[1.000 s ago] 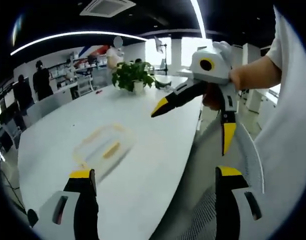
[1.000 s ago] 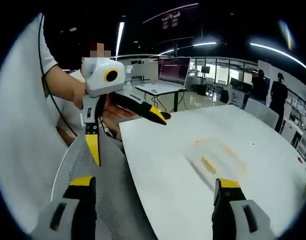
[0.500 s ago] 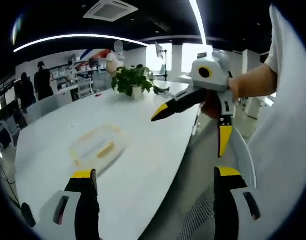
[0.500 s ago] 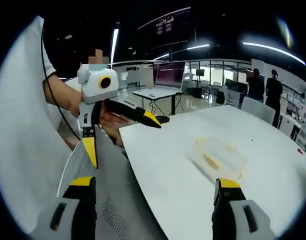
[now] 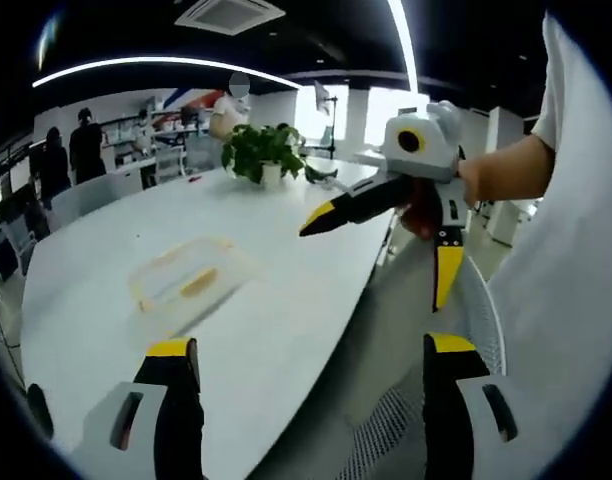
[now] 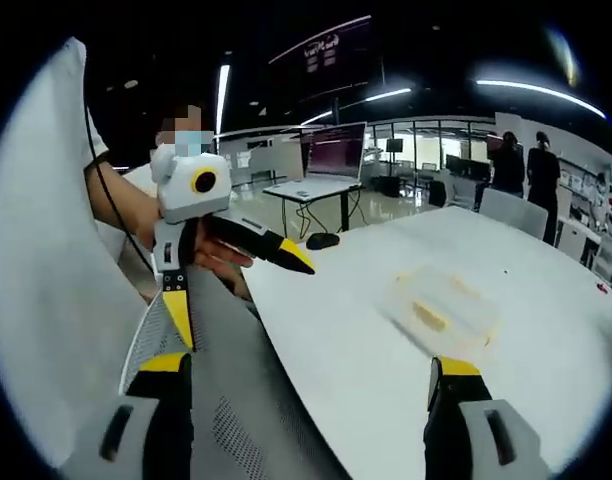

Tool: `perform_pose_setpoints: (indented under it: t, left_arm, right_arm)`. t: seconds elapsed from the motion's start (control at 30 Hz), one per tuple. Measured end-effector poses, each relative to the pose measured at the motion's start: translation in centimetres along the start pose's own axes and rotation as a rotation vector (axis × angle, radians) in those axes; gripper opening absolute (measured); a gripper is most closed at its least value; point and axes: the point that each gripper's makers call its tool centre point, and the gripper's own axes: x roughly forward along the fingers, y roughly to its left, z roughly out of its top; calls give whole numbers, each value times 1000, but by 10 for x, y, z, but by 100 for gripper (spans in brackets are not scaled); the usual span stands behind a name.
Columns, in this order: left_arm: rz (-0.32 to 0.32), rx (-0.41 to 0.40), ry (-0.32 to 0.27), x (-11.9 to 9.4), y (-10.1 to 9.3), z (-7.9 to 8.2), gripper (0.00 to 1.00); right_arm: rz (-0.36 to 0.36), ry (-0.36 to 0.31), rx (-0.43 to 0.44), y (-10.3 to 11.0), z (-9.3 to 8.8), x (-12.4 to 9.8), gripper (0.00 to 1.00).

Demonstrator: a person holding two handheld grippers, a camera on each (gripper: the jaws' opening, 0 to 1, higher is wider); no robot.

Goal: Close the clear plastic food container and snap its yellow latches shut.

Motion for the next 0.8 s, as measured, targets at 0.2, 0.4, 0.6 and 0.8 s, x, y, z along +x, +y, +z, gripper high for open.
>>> perform_pose_setpoints:
  t: [0.2,0.4,0.6,0.8]
  left_arm:
    - [-1,-5,0,1,0,-1,90]
    - [3,-13,-5,1,1,-1,91]
    - [2,-12,-5,2,0,-1,90]
    - [7,-26,-10,0,2,-1,89]
  right_arm:
    - [-16,-15,18,-4,1,-2,99]
    - [-19,-3,16,-4,-4,-1,99]
    - [-32,-12,29,-7,-4,-2,99]
    - [-29,-11,27,-6,-5,-2,99]
